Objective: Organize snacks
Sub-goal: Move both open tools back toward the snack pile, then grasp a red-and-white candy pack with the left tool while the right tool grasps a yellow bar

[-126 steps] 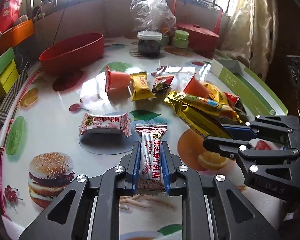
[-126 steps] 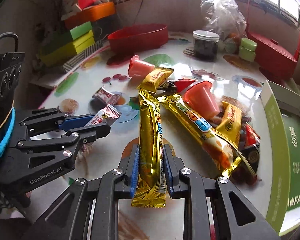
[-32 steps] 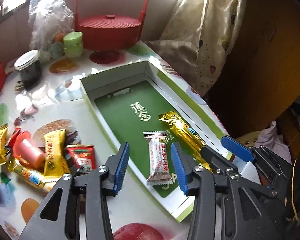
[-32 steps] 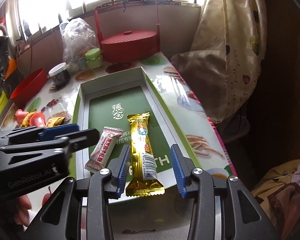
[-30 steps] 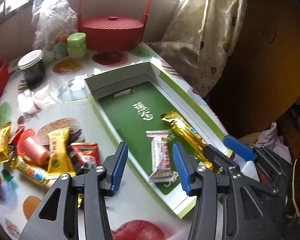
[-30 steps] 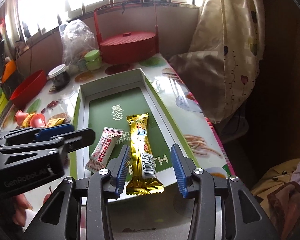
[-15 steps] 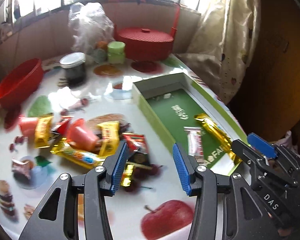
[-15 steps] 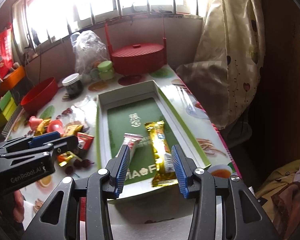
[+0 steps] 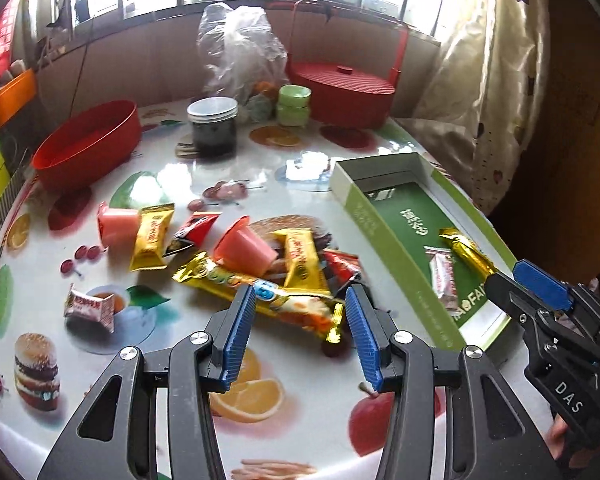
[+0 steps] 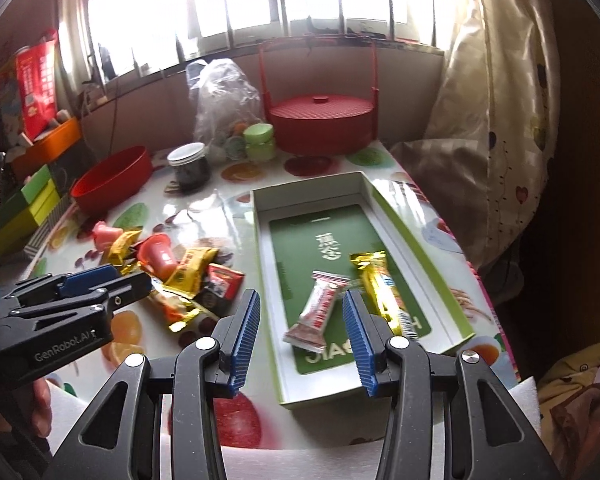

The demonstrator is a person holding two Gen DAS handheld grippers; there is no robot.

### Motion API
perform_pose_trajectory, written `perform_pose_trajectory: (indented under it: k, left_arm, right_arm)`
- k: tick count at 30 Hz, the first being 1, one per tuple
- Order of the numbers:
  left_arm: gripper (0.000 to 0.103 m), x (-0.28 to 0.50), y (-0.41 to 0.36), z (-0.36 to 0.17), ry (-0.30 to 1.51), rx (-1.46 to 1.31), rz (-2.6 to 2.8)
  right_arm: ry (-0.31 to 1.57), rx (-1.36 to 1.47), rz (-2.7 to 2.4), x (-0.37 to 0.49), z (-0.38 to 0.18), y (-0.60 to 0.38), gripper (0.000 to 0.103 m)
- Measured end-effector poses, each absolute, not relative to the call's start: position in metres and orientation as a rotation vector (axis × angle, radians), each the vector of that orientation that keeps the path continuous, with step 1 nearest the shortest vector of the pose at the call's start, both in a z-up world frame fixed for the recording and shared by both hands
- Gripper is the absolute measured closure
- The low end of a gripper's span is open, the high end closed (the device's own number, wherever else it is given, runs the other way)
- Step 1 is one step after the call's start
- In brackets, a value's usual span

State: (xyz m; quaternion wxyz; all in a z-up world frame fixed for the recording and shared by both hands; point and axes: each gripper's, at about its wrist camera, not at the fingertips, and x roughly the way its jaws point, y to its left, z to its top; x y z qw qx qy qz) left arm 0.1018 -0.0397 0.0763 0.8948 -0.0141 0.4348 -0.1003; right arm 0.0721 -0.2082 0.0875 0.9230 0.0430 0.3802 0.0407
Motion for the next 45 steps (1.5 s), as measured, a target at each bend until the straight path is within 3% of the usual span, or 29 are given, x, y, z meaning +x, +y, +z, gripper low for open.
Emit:
perform_pose_trajectory:
  k: [45]
  left_arm:
    - [0.055,0.115,0.142,0.017,0.982,-0.3,0.065]
  right_arm:
    - [0.934,-0.114,0.457,0.144,0.028,-0.062,0.06]
